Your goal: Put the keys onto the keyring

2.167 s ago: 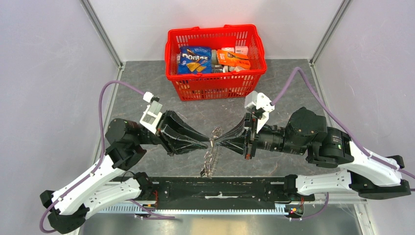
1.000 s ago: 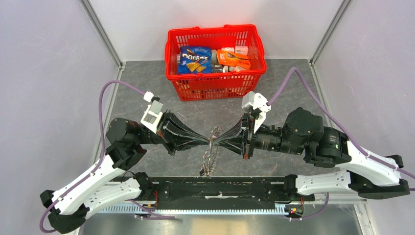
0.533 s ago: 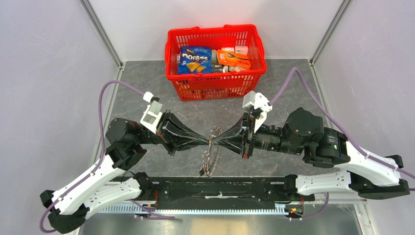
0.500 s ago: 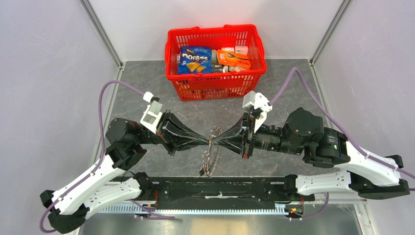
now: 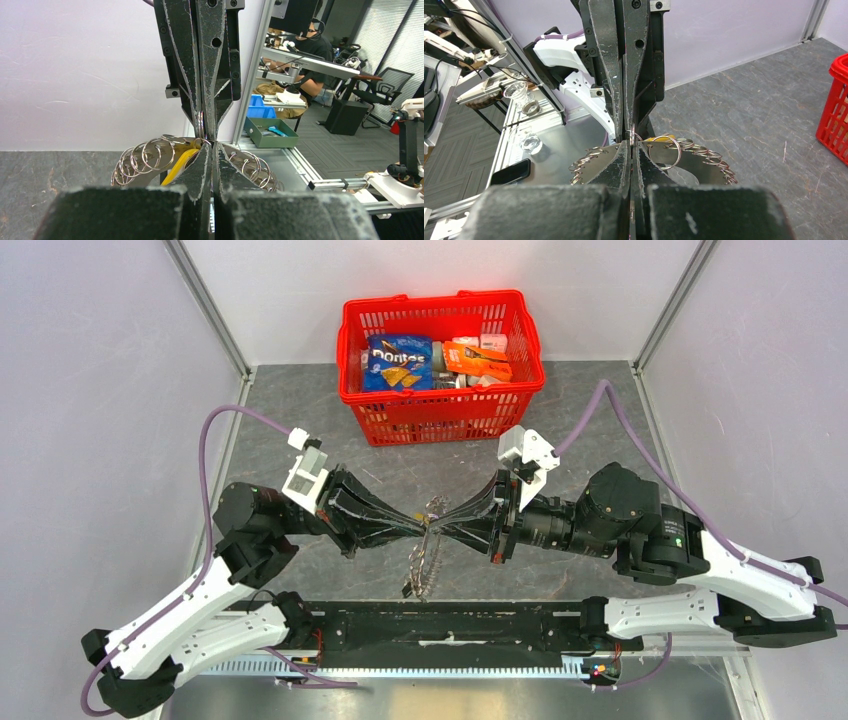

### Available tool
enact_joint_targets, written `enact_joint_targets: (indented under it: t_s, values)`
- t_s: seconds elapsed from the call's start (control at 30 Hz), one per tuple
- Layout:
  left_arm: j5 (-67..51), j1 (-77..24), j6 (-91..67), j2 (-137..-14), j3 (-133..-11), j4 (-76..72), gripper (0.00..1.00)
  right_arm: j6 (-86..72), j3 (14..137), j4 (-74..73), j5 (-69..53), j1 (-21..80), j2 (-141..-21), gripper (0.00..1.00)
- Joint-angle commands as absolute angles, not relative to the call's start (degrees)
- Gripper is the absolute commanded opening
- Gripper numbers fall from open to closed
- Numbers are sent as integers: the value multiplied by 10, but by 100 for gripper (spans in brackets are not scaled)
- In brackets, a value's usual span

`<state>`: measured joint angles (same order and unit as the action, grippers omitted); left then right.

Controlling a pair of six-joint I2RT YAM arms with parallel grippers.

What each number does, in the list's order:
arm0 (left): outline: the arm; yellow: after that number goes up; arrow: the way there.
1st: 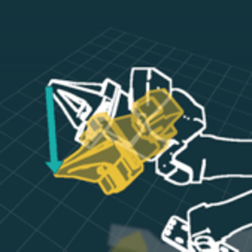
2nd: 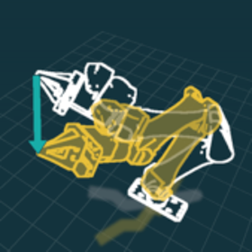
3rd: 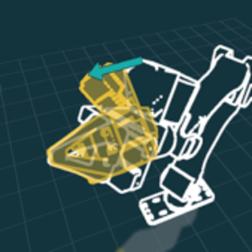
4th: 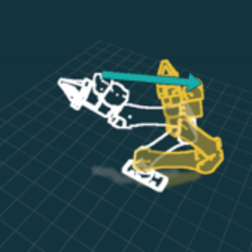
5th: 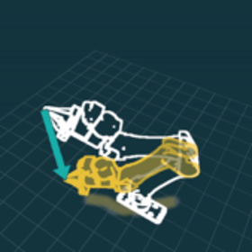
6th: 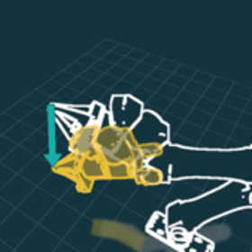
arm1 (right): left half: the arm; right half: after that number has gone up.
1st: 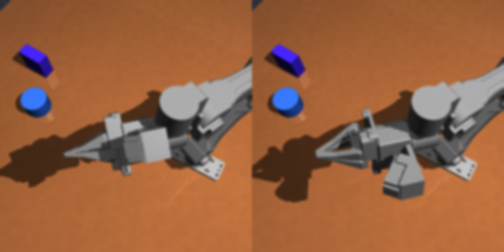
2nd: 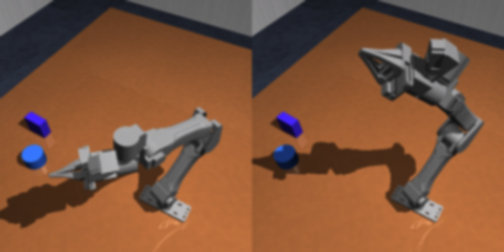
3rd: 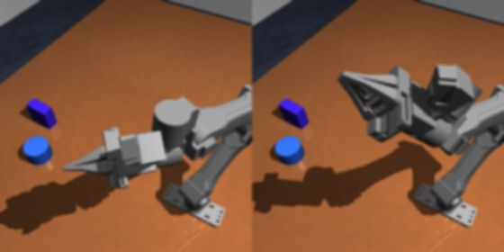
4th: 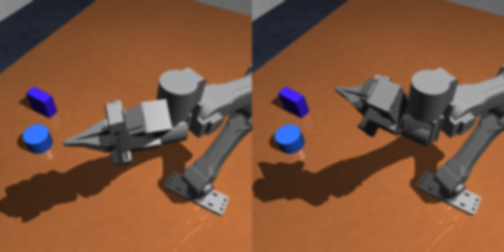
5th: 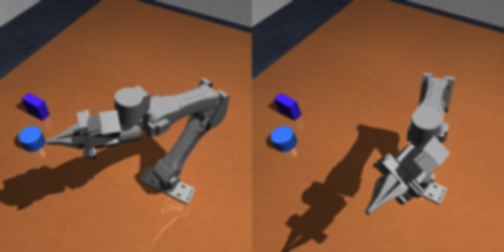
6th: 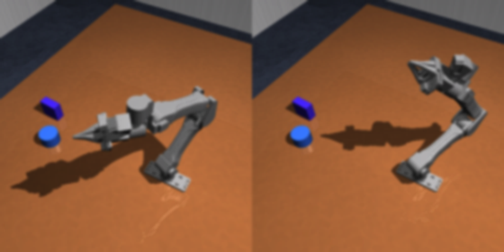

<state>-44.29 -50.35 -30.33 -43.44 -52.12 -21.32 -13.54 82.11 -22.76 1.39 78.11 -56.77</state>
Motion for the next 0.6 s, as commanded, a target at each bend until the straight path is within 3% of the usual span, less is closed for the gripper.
enact_joint_targets:
  t_s: [0.0, 0.57]
  values:
    - [-465, -505, -282, -437, -529, -206, 2, -144, 819, -123, 39, 780, -558, 0]
    - [-463, -506, -276, -435, -523, -206, 2, -163, 774, -18, 55, 780, -539, 0]
